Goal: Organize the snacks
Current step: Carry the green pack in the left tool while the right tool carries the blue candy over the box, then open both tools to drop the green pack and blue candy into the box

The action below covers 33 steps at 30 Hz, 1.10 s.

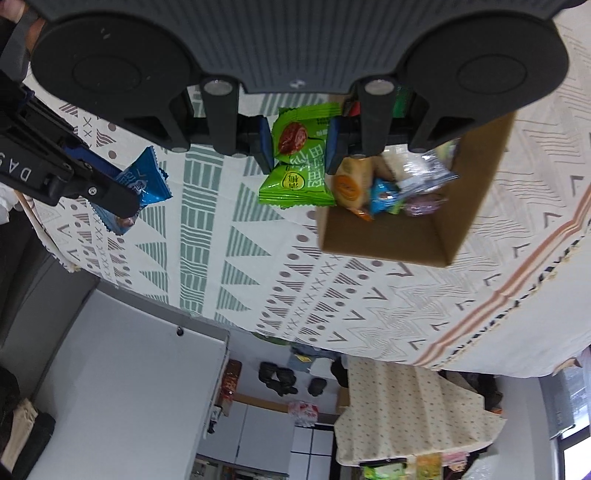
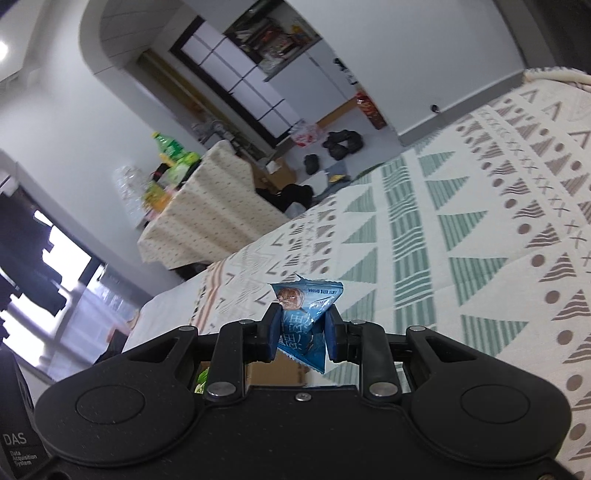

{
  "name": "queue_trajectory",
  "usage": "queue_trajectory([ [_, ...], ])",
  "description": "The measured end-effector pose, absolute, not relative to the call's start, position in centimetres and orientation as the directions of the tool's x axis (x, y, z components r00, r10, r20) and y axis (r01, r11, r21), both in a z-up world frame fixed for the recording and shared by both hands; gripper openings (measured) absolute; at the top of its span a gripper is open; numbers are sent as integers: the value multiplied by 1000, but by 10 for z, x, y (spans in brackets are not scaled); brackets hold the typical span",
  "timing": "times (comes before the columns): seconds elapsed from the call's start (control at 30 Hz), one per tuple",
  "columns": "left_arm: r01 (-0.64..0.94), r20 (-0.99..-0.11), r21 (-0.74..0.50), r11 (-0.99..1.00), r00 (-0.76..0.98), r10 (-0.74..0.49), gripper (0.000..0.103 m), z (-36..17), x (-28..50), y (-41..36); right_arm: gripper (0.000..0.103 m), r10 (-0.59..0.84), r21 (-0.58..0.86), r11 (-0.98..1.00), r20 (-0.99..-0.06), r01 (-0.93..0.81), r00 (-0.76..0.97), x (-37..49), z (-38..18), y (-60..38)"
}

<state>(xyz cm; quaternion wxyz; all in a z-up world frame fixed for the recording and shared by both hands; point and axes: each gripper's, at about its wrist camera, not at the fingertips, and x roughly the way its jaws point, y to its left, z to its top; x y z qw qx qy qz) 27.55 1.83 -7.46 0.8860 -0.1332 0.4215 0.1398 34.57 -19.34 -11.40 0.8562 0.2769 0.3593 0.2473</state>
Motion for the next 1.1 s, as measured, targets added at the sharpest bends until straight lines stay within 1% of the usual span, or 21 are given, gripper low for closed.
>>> queue_trajectory([
  [0.33,-424,-772,-123,897,609,182,28,-58,244,54,25,654,611,726,-475,-314,588,323,-103,-157],
  [0.6,-465,-776,-139,875,600,195,28,-56,228,78,25,677,592,717,-466,-368,570,308,-97,-138],
  [0.8,-488,-791,-153,859,582,190,28,-67,222,94,25,699,585,704,-472,-402,537,301,-101,-122],
  [1.1,-532,-832,-150,833,524,184,28,-97,223,122,25,724,561,689,-496,-459,480,292,-109,-91],
])
